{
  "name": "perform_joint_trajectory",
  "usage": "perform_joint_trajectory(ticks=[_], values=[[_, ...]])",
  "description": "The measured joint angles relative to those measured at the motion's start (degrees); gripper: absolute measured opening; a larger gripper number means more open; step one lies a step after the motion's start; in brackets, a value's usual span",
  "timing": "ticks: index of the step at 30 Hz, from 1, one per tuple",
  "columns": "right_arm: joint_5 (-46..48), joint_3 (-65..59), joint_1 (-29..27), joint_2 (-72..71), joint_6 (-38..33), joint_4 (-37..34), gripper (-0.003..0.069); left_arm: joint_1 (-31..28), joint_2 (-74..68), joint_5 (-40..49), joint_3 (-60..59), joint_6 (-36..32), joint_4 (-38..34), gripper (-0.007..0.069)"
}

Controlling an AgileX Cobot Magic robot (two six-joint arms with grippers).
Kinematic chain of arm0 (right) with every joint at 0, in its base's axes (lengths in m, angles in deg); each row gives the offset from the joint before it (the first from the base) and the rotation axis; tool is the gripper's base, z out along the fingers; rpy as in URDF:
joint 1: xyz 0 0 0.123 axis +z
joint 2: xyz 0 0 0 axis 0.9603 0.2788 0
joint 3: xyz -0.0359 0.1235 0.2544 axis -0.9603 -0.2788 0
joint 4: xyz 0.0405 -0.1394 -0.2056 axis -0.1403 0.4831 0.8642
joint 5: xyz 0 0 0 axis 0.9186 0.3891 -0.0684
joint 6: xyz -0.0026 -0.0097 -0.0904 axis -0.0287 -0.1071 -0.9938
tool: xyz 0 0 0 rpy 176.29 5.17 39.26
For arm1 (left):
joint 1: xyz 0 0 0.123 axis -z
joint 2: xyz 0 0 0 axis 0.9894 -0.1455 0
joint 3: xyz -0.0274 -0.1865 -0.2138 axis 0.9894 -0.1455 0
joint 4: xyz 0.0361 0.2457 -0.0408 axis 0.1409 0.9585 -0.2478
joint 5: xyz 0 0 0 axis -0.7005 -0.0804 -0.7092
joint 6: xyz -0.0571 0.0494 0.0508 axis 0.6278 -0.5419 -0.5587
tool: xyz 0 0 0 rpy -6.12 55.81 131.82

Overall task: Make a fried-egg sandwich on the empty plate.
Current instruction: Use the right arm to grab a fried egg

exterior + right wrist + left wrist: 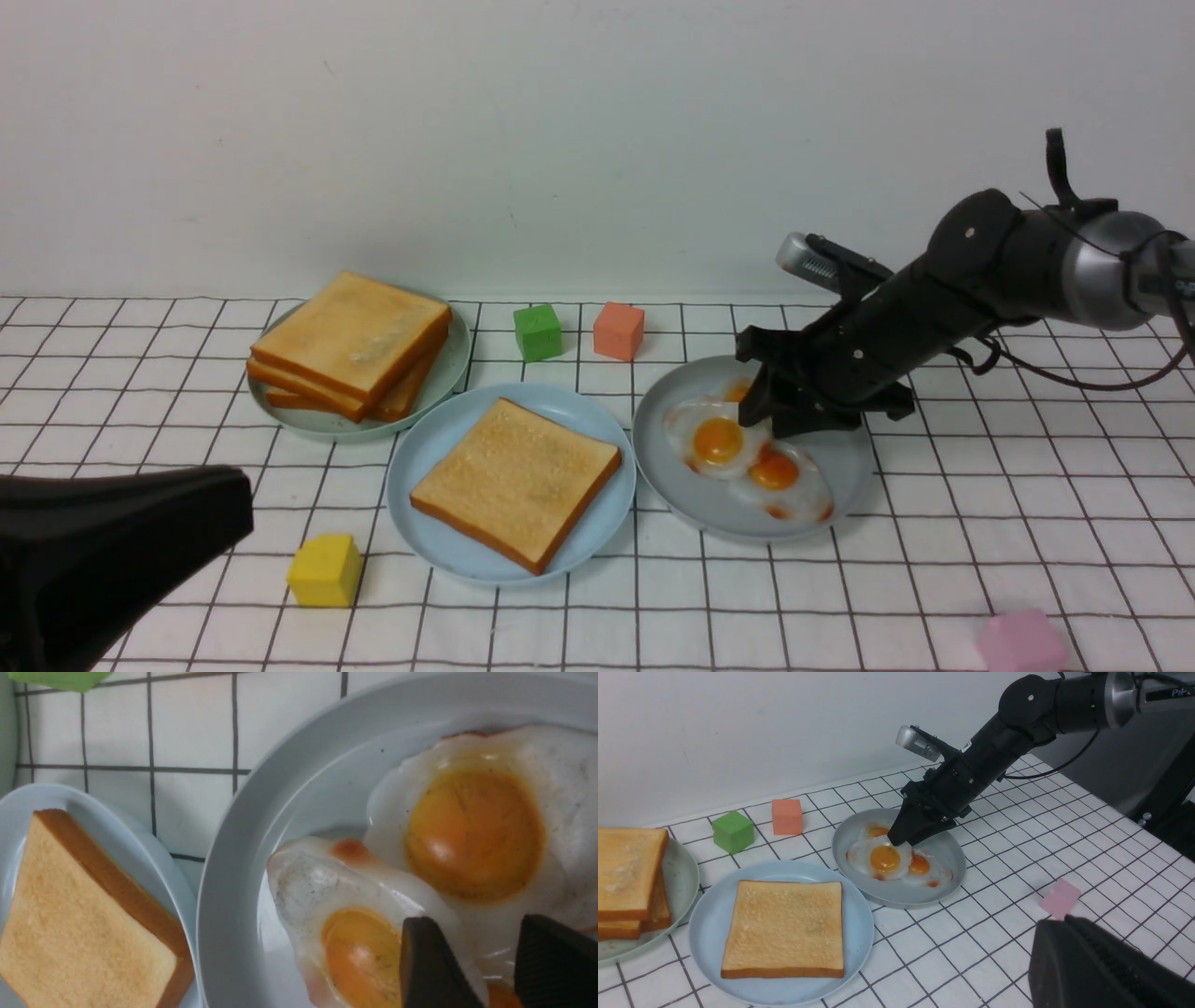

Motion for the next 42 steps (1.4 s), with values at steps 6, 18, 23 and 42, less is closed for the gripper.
perform_joint_trajectory(ticks=[6, 18, 23, 42], values=[[-0.8, 0.2, 0.0, 0.6, -1.3, -1.7, 0.0301, 0.0, 0.0, -0.4, 0.0, 0.0, 0.2, -0.0013], [0.1, 0.2, -0.1, 0.7, -1.4, -2.0, 0.0227, 0.0, 0.0, -0.4, 0.0, 0.0, 0.2, -0.0013], [1.0, 0.2, -0.1, 0.7, -1.5, -2.0, 0.0229, 0.0, 0.0, -0.4, 0.0, 0.0, 0.2, -0.0013], [2.7, 0.2, -0.1, 0.7, -2.9, -2.3, 0.0142, 0.0, 0.0, -0.4, 0.0, 0.0, 0.2, -0.0013]])
